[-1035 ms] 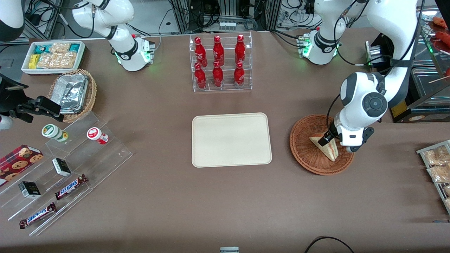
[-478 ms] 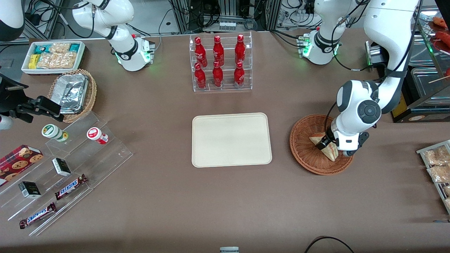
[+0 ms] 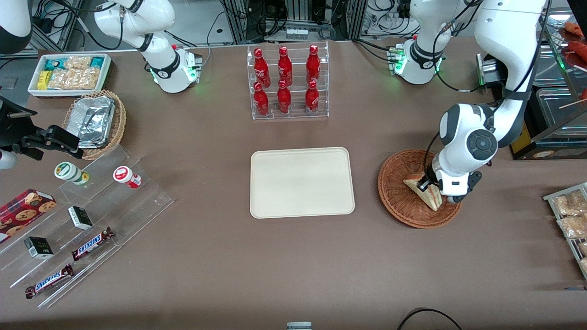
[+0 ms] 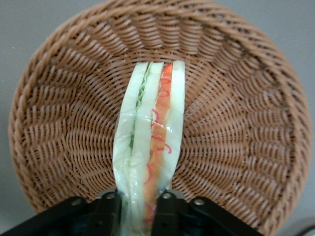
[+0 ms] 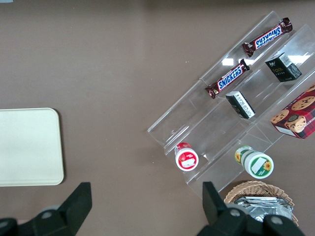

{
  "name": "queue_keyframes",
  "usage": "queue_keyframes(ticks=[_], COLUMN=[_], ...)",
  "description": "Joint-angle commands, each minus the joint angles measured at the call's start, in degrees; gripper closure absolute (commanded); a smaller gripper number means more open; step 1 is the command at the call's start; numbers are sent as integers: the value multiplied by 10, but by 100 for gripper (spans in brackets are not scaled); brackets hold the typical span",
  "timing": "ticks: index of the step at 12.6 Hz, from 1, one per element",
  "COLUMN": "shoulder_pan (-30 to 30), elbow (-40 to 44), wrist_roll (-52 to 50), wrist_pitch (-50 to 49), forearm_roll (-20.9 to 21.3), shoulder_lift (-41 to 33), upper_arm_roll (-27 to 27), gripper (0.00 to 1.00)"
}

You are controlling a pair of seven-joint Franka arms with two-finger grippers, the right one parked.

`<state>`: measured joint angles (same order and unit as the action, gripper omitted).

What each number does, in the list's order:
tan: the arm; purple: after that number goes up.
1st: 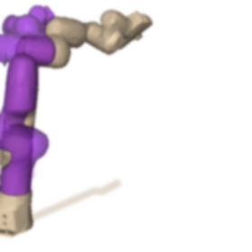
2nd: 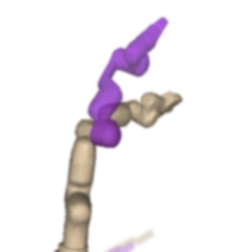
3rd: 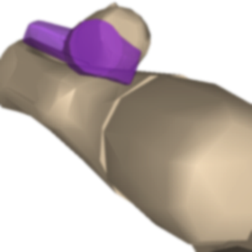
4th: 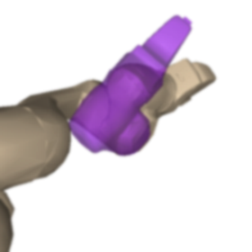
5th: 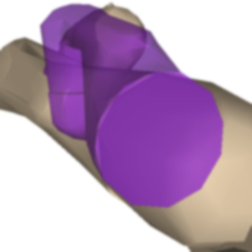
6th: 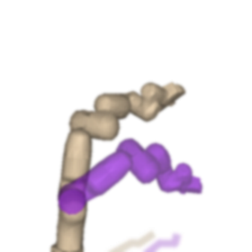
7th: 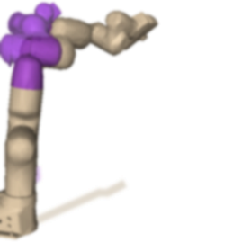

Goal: Place sandwich from basket to tray
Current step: 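Lift the sandwich and carry it with the left gripper over the cream tray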

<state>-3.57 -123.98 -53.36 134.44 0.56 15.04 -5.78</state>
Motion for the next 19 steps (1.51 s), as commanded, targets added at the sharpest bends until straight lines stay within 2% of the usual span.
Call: queue_keyframes(ticks=[1,4,7,13,19], shoulder_pan=[1,-24,-81,-215,-325], elbow=[69,163,170,280,427], wrist_roll=[-8,4,34,57,-59], wrist_pitch=[-136,-250,-250,-249,-249], forearm_roll=[1,0,-4,-1,-3], shoulder_lift=[-37,-20,-5,107,232], upper_arm_roll=[-1,-5,-5,-5,-5], gripper=[87,87,87,91,91])
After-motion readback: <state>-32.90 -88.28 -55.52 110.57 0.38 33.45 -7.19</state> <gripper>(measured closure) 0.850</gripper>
